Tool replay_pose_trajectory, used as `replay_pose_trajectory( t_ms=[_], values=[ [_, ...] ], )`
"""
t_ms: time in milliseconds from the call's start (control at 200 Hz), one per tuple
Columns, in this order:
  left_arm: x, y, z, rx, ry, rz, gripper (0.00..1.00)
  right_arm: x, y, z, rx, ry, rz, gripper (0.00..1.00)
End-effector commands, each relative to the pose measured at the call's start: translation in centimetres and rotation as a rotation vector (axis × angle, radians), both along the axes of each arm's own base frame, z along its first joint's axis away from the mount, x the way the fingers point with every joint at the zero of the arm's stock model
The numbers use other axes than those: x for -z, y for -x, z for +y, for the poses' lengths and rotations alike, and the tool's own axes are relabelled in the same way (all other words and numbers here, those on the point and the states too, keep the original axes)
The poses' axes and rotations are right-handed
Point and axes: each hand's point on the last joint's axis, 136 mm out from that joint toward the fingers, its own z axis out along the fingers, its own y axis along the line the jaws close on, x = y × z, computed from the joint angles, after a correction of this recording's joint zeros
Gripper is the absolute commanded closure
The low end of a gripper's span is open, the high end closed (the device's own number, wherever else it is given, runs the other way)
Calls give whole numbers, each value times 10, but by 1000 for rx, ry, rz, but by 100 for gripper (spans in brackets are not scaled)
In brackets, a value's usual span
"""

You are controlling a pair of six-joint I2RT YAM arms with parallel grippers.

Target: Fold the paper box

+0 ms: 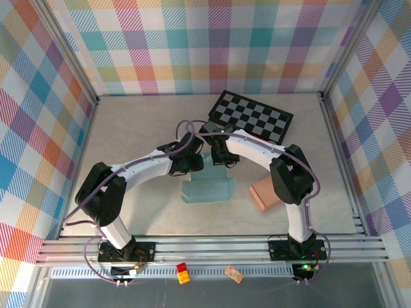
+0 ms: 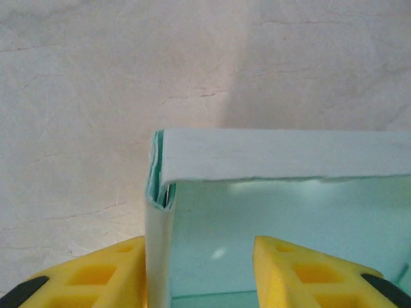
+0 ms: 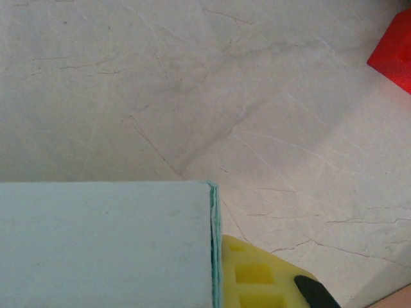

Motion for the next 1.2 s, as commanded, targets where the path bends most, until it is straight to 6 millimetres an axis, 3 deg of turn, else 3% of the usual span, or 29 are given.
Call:
replay_pose_trajectory(
  t_ms=[0,190,670,1030,1090,1195],
  values=[
    [-8,-3,-18,85,93,28,55,0,6,3,-10,-3,20,100],
    [-4,-10,-5,60,94,46,51,1,7,2,-10,-2,25,100],
    [10,-13,21,48,37,75,62,1,8,1,-6,-3,31,100],
    [22,-15,23,33,32,90,88,-1,7,0,-2,-5,25,100],
    [23,-14,25,23,13,93,97,-1,7,1,-1,-6,25,100],
    [24,-14,32,-1,-37,86,100,-2,7,0,2,-5,23,100]
  ],
)
